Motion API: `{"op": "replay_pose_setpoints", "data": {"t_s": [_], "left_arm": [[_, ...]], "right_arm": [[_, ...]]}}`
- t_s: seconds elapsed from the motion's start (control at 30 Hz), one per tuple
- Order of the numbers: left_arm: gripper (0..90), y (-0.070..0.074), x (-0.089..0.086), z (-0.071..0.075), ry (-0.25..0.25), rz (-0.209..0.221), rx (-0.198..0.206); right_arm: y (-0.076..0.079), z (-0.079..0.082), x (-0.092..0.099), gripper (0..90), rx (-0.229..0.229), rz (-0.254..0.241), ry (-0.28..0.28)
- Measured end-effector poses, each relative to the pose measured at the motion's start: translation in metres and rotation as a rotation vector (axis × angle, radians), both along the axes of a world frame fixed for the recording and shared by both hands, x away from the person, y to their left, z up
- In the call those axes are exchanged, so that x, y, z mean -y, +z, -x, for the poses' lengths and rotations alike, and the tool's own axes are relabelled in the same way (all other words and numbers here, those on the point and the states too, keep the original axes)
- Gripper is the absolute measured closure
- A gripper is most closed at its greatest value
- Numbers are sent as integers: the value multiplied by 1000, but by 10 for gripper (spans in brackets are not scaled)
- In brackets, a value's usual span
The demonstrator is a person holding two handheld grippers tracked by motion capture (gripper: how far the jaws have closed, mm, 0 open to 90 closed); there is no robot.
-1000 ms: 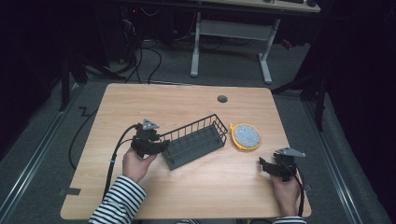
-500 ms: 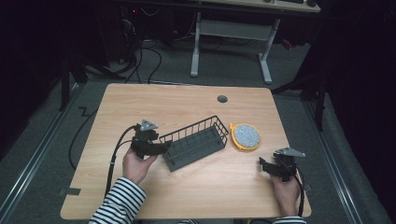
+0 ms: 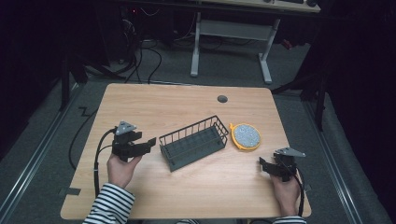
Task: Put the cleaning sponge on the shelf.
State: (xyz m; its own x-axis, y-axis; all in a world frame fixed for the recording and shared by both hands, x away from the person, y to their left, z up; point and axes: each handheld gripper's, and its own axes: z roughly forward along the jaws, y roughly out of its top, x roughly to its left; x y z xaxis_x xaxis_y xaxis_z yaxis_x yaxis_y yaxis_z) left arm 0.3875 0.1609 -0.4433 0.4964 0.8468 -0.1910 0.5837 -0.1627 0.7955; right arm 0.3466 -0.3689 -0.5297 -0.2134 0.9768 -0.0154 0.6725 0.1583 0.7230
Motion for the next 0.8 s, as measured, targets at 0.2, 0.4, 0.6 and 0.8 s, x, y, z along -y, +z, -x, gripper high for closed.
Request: {"op": "replay_pose_setpoints", "data": {"t_s": [0.2,0.4,0.6,0.8], "left_arm": [[354,-24,-28,8,68,-24,-53],[354,-37,-44,8,125,-36,-62],[355,-53,-57,6,178,-35,-84],[354,-66,-61,1,216,-60,-87]], "right_arm": [[0,0,0,325,1,1,-1],[0,0,0,326,0,0,-2],[0,0,0,326,0,-1,-3],[0,0,0,325,1,0,-2]]}}
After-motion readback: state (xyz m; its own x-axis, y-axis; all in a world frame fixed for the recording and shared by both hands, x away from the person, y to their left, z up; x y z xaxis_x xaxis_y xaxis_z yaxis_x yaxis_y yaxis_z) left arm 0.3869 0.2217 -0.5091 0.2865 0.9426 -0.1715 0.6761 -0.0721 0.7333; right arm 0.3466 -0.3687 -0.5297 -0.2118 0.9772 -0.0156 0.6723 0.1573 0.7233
